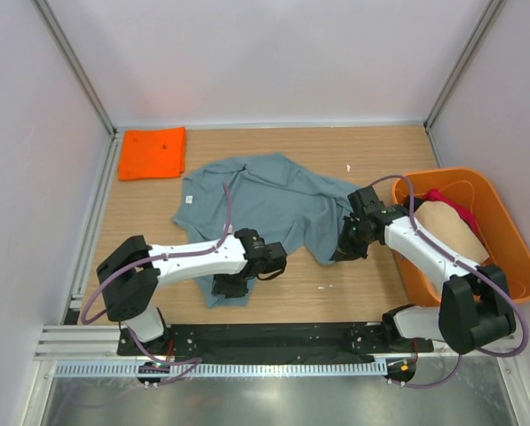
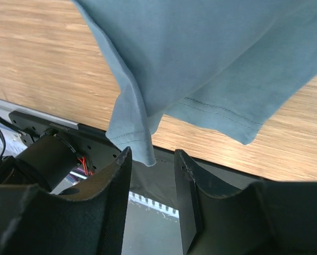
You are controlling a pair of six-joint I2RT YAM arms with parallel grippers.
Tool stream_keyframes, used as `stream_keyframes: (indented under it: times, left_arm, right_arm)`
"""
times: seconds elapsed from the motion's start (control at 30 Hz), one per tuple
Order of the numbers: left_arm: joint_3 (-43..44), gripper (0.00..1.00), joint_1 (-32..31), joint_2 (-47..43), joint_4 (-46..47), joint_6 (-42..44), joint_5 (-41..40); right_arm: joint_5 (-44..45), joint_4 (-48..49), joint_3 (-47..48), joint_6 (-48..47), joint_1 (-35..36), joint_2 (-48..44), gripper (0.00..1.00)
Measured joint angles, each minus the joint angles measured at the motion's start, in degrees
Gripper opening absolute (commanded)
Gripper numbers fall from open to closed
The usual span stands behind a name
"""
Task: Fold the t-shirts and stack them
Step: Flatten the tshirt out
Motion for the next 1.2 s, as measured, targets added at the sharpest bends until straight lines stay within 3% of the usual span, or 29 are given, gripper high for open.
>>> stream_keyframes:
  times: [0.27, 0.63, 0.77, 0.8, 0.9, 1.03, 1.2]
  left_arm:
    - [-1.9, 0.39, 0.0, -0.7, -0.1, -1.5, 0.3]
    - [-3.8, 0.31, 0.0, -0.7, -0.1, -1.7, 0.3]
    - [-4.5, 0.13, 0.1, -0.7, -0.1, -1.9, 0.0]
    - [-4.5, 0.00, 0.2, -0.7, 0.0, -1.9, -0.4]
    - [-4.2, 0.00, 0.6, -1.1, -0.2, -1.6, -1.5]
    - [0.5, 0.00, 2.5, -2.7, -1.0, -1.2, -4.7]
    - [15.7, 0.00, 9.6, -9.4, 0.3, 3.3, -10.3]
  right_arm:
    - [0.0, -0.2, -0.3, -0.1, -0.4, -0.7, 0.01]
    - [0.0, -1.1, -1.7, -0.2, -1.1, -3.1, 0.01]
    - [0.0, -1.2, -1.8, -0.1, -1.1, -3.2, 0.01]
    - [0.0, -1.3, -1.8, -0.1, -1.2, -3.2, 0.01]
    - [0.0, -1.3, -1.8, -0.2, -1.2, -3.2, 0.01]
    - [0.4, -2.6, -1.3, -0.4, -1.4, -3.3, 0.01]
    - [2.9, -5.7, 5.2, -0.9, -2.8, -3.9, 0.01]
